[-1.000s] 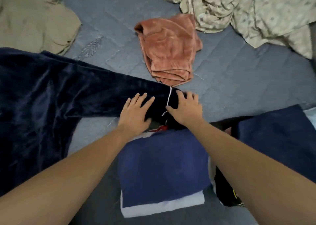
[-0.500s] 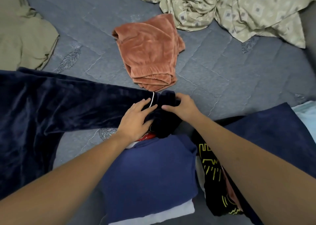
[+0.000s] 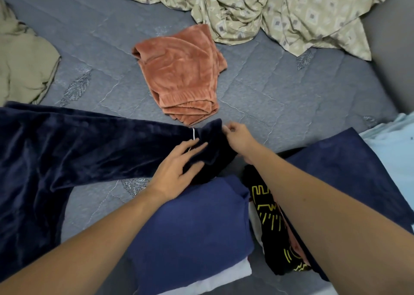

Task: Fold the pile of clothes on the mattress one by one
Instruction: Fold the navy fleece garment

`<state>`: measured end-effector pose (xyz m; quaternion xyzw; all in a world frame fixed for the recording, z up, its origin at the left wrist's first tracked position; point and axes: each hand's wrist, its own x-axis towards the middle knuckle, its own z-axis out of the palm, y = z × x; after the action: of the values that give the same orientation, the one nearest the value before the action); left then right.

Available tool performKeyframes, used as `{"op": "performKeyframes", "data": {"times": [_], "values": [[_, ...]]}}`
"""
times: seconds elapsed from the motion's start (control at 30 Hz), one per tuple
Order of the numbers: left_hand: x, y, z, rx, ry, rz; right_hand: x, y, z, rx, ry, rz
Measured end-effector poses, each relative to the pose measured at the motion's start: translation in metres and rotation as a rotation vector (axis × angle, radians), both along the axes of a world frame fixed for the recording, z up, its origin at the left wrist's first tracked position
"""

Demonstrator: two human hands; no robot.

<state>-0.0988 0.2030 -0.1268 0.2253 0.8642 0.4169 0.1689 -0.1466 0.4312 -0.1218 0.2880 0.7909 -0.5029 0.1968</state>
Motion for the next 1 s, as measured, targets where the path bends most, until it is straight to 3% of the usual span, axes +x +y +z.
{"op": "performKeyframes", "data": {"times": [0.1, 0.23, 0.53, 0.63, 0.7, 0.8, 1.0], "values": [[0.004, 0.0, -0.002, -0.082, -0.054, -0.122, 0.003, -0.004, 0.012, -0.134, -0.216, -0.066], [0.006, 0.007, 0.006, -0.094, -0.039, -0.061, 0.005, -0.009, 0.016, -0.265, -0.166, -0.028], [-0.013, 0.018, 0.033, -0.203, -0.185, 0.398, -0.018, -0.064, 0.034, -0.441, -0.129, -0.101], [-0.023, -0.012, 0.028, -0.119, -0.237, 0.529, -0.03, -0.09, 0.046, -0.573, -0.144, -0.052], [-0.029, -0.041, 0.027, -0.052, -0.259, 0.585, -0.037, -0.112, 0.045, -0.448, -0.039, 0.064], [-0.036, -0.095, 0.025, 0.01, -0.233, 0.629, -0.05, -0.143, 0.036, 0.013, 0.225, 0.459], [-0.047, -0.212, 0.032, 0.077, -0.142, 0.682, -0.073, -0.236, 0.054, 0.117, 0.188, 0.87]]}}
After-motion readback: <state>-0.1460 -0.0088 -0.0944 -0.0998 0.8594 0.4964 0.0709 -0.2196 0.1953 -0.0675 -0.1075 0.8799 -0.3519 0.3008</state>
